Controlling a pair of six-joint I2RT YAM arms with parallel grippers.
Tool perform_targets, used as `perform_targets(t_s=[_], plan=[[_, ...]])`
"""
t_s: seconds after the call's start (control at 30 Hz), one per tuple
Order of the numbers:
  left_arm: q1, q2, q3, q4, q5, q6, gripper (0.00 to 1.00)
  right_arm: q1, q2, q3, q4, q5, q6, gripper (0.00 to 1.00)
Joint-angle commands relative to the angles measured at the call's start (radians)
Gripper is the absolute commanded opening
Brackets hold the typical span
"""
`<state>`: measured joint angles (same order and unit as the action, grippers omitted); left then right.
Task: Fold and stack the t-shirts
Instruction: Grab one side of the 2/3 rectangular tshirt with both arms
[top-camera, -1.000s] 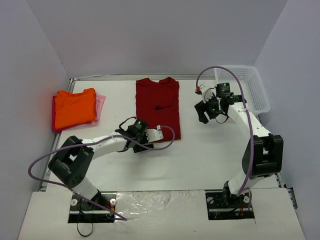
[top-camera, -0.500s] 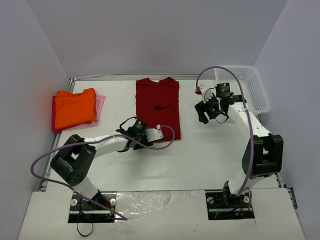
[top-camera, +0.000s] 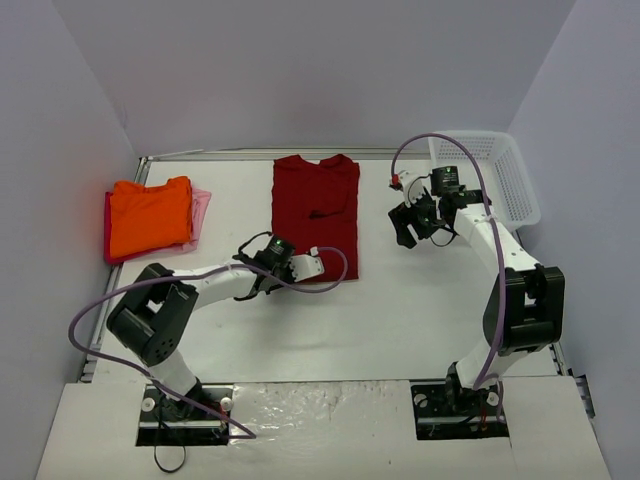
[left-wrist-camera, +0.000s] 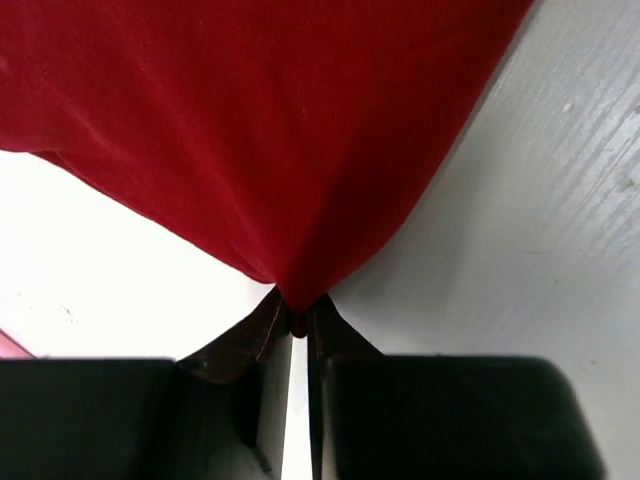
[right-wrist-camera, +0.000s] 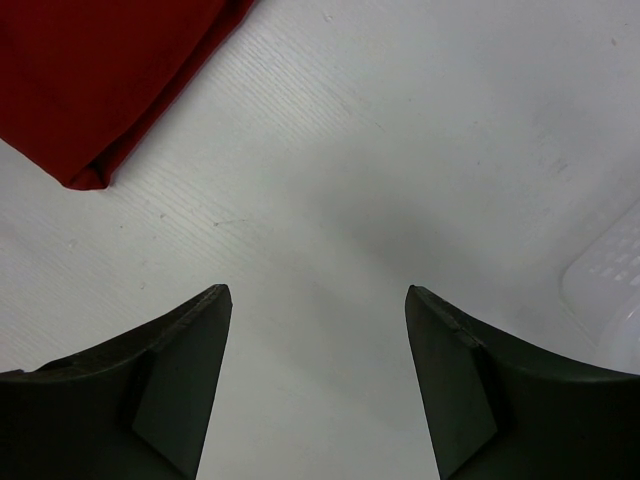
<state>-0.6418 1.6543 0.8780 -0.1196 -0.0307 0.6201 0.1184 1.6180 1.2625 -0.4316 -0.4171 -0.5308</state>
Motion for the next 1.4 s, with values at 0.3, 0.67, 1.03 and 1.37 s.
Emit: perform_targets(t_s=[0.3,0.67,1.03,1.37], plan=[[0.128,-0.065,0.09,-0.186,0.341,-0.065,0.02,0.03,-0.015,0.041,-0.105,-0.114,-0.069,0.66],[0.263,-0.001,0.193,-0.376,0.606,-0.046,0.02,0.147,-0.127,-0.064,-0.105,-0.152,-0.164,0.68],[0.3,0.082,0.257,-0.496,0.689,0.006,0.02,0.254,-0.181,-0.178,-0.101,-0.193,-0.308,0.62],[0.307,0.119,0.272,-0.519,0.696,0.016,0.02,0.334,-0.144,-0.227,-0.015,-0.158,-0.359,0.56]])
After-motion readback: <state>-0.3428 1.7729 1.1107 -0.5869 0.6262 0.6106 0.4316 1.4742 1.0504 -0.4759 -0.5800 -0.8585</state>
